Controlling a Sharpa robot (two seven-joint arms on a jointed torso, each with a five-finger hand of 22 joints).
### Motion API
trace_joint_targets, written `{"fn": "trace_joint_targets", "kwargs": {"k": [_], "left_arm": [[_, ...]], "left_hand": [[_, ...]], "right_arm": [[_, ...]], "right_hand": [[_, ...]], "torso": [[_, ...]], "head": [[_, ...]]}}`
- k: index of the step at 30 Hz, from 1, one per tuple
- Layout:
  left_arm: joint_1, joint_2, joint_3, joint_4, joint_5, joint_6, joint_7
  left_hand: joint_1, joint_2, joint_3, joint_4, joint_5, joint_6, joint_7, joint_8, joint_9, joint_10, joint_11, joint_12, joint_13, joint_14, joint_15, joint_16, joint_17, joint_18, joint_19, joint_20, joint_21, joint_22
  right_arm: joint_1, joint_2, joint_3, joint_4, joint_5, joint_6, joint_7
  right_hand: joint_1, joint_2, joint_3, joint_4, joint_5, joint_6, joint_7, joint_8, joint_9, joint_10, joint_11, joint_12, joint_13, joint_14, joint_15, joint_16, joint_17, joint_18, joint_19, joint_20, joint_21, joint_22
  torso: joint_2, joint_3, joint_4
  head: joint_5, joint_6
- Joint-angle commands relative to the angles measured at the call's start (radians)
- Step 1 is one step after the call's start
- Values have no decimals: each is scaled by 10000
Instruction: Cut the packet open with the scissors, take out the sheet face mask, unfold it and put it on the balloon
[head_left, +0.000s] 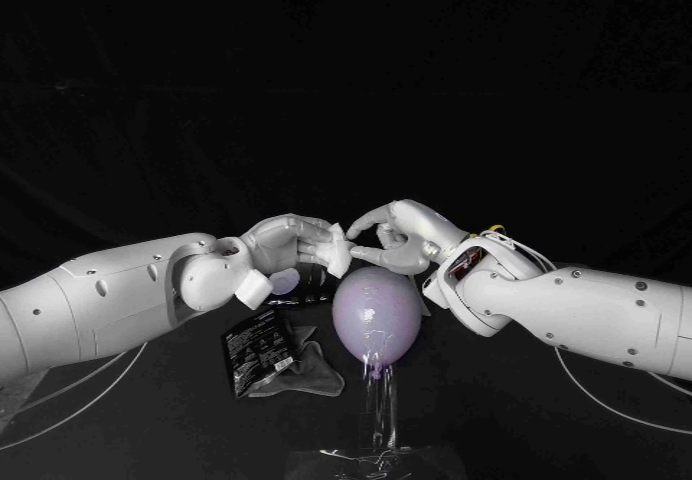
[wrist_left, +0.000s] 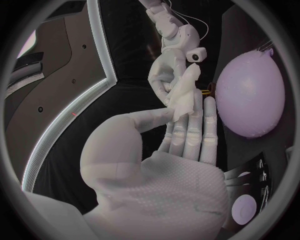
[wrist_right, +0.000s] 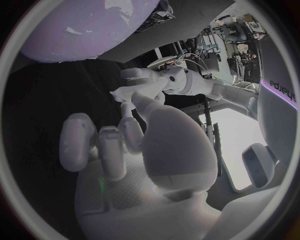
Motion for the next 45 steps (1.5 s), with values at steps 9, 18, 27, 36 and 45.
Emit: {"fn": "trace_joint_targets", "kwargs": {"k": [9, 18, 27, 36, 45], "left_arm": [[18, 17, 16, 30, 152, 230, 175], [18, 15, 16, 3, 156, 203, 154], [18, 17, 16, 7, 156, 238, 122], [17, -1, 16, -41, 155, 271, 103], [17, -30, 16, -114, 270, 262, 133]], "left_hand": [[-112, 5, 89, 0, 148, 15, -56, 57, 3559, 97, -23, 73, 25, 55, -45, 71, 36, 115, -65, -2, 81, 31], [-115, 8, 95, -2, 159, 16, -58, 60, 3563, 98, -24, 74, 27, 56, -47, 72, 39, 116, -66, -4, 86, 34], [-120, 9, 104, -8, 172, 17, -60, 65, 3571, 101, -27, 75, 30, 57, -49, 73, 44, 117, -68, -6, 96, 38], [-121, 10, 112, -20, 182, 18, -64, 68, 3579, 103, -30, 77, 32, 59, -53, 75, 49, 119, -70, -9, 108, 44], [-128, 19, 126, -32, 191, 21, -68, 77, 3596, 115, -35, 84, 40, 74, -59, 81, 61, 125, -59, -18, 142, 60]], "right_arm": [[-16, 39, 3, 71, 50, 574, 35], [-21, -20, 3, 192, 284, 431, 274], [-29, -31, 3, 216, 577, 112, 482], [-33, -150, 3, 309, 635, -40, 478], [-41, -618, -2, 796, 130, 347, 677]], "right_hand": [[-125, -13, -22, 38, -38, 105, 53, -69, -30, -51, 28, 12, 1001, 878, 4, 43, 2194, -125, -7, 9, -52, 1793], [49, 377, 213, -35, -38, 676, -170, 187, 25, 151, -149, 376, 1182, 950, -122, 160, 2378, -167, 124, -51, 213, 1866], [234, 535, 441, -478, -35, 1419, -662, 1040, 551, 720, -581, 1323, 1699, 1044, -495, 313, 2628, -286, 447, -381, 807, 2025], [40, 572, 906, -638, -33, 1304, -718, 1501, 975, 945, -643, 1753, 1955, 1044, -568, 313, 2628, -344, 578, -490, 1064, 2094], [-110, 524, 1139, -727, -36, 1197, -726, 1697, 1174, 964, -650, 1795, 1986, 1044, -577, 313, 2628, -347, 580, -508, 1082, 2096]], "torso": [[3, 0, 2], [1, 0, 5], [6, -2, 1], [-1, -6, 6], [0, -4, -6]], "head": [[-6, -12], [-10, -9], [-12, -27], [-9, -42], [11, -39]]}}
